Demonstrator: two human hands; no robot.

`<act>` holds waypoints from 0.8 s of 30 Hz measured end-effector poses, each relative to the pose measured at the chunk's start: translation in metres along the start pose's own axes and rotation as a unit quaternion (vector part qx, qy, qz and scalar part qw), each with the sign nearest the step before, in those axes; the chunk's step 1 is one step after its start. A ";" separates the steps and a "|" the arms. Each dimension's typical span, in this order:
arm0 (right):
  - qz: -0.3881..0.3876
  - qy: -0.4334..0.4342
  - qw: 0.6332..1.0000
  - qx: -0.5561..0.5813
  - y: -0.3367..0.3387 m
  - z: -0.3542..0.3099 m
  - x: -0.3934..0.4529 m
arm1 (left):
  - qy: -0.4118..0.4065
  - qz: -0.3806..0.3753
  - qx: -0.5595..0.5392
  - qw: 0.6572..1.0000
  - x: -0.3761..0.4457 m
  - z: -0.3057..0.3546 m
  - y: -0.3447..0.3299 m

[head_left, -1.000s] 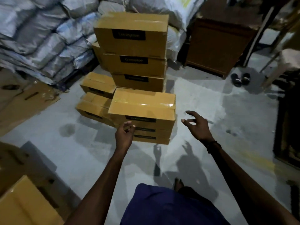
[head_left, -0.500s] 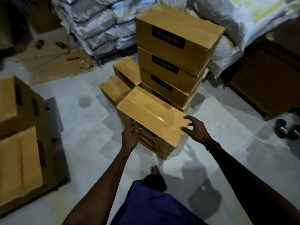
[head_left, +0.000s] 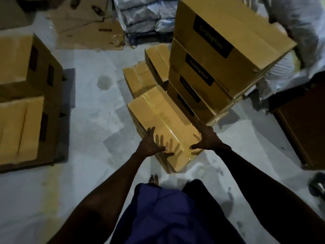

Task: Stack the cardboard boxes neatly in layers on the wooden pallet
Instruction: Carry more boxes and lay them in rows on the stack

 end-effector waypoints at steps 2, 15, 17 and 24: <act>-0.046 0.030 0.996 -0.067 0.004 -0.003 0.017 | 0.010 0.002 0.015 1.000 0.008 0.005 -0.006; -0.188 0.172 0.952 -0.168 -0.018 0.003 0.165 | 0.122 0.080 -0.004 0.989 0.099 -0.026 -0.054; -0.191 0.194 0.949 -0.161 -0.031 0.005 0.191 | 0.129 0.086 0.000 0.988 0.119 -0.038 -0.064; -0.195 0.216 0.945 -0.148 -0.067 0.011 0.237 | 0.125 0.133 0.055 0.982 0.159 -0.068 -0.089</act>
Point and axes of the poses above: each hand's wrist, its own x-axis towards the middle knuckle, its own y-axis out of the back of the hand, z = x × y, the point moved 8 cm from there along x, towards the middle knuckle, and after that the axes turned 1 degree about -z, right-handed, at the moved point
